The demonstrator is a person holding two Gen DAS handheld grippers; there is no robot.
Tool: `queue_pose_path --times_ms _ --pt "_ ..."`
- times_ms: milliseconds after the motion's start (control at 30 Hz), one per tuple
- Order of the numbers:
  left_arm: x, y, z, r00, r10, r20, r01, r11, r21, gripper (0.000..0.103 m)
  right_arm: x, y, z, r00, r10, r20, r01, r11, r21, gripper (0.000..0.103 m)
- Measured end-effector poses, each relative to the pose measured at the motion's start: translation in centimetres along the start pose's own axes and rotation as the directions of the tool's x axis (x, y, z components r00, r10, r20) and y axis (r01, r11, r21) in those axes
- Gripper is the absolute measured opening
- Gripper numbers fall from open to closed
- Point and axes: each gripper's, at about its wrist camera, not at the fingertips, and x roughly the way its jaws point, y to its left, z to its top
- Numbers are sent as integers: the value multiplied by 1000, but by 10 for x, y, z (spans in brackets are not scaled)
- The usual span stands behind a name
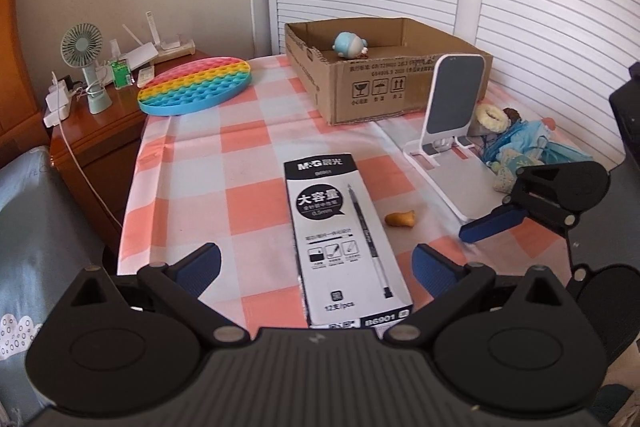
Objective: Organize soft objects
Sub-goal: 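Withdraw both tools from the box back over the table, then move the left tool down to the small orange figurine beside the pen box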
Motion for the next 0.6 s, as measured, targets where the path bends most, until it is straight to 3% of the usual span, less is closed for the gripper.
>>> queue_pose_path --times_ms 167,267,400,600 --pt "6 -11 6 1000 -23 -6 23 999 32 101 -6 0 -1 999 -31 -36 32 999 21 103" --pt "9 -18 10 998 -65 1 65 997 50 101 -20 2 -9 998 -62 4 62 998 12 103" --pt "12 -33 19 998 -63 27 61 994 85 101 -35 -8 -15 994 -109 33 107 993 46 103" --pt "20 -52 24 995 -99 9 97 987 126 82 -59 -36 -28 978 -200 62 190 972 138 101"
